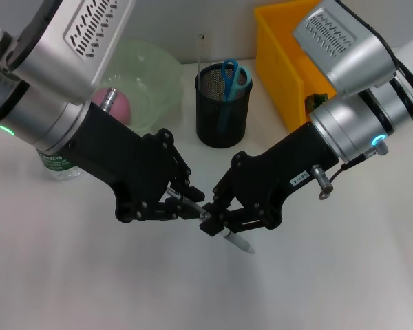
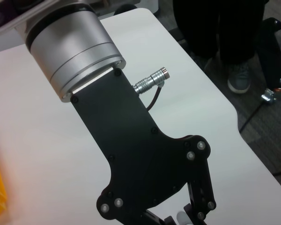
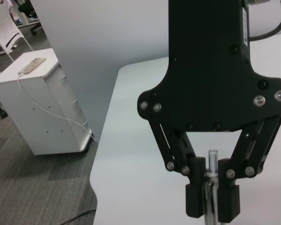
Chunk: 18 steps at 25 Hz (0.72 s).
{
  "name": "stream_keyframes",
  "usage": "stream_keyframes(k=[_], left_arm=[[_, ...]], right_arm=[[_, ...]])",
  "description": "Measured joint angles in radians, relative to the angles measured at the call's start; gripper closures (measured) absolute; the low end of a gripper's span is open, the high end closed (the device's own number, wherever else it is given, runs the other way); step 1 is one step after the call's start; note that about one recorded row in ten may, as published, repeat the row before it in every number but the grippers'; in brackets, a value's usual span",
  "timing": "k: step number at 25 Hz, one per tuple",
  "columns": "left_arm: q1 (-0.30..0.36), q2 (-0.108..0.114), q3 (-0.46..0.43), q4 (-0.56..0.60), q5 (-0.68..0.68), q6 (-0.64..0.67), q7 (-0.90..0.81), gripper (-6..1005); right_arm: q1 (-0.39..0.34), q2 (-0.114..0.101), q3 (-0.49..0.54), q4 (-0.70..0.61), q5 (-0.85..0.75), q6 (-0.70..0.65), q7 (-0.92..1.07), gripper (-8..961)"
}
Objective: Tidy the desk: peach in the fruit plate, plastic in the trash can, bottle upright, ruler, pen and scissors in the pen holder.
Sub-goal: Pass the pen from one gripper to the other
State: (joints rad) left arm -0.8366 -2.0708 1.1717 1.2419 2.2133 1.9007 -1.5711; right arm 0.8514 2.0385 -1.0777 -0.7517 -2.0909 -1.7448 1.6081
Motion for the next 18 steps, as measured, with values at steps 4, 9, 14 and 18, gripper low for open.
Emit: stream_keyframes(k=[4, 9, 14, 18], left_arm=[[-0.001, 0.0, 0.0, 0.0, 0.0, 0.001, -0.001, 756], [-0.003, 0.0, 0.0, 0.0, -0.002, 0.004, -0.013, 753], [-0.015, 0.0, 0.0, -0.015, -0.003, 0.007, -0.052, 750], [-0.028, 0.0, -0.005, -0.04, -0.007, 0.012, -0.085, 748]], right_arm=[[-0.003, 0.0, 0.002, 0.0, 0.0, -0.002, 0.001, 806], [-0.005, 0.0, 0.003, -0.001, 0.001, -0.006, 0.002, 823], [-0.003, 0.0, 0.001, 0.0, 0.0, -0.01, 0.002, 827], [-0.002, 0.0, 0.001, -0.001, 0.0, -0.014, 0.004, 827]])
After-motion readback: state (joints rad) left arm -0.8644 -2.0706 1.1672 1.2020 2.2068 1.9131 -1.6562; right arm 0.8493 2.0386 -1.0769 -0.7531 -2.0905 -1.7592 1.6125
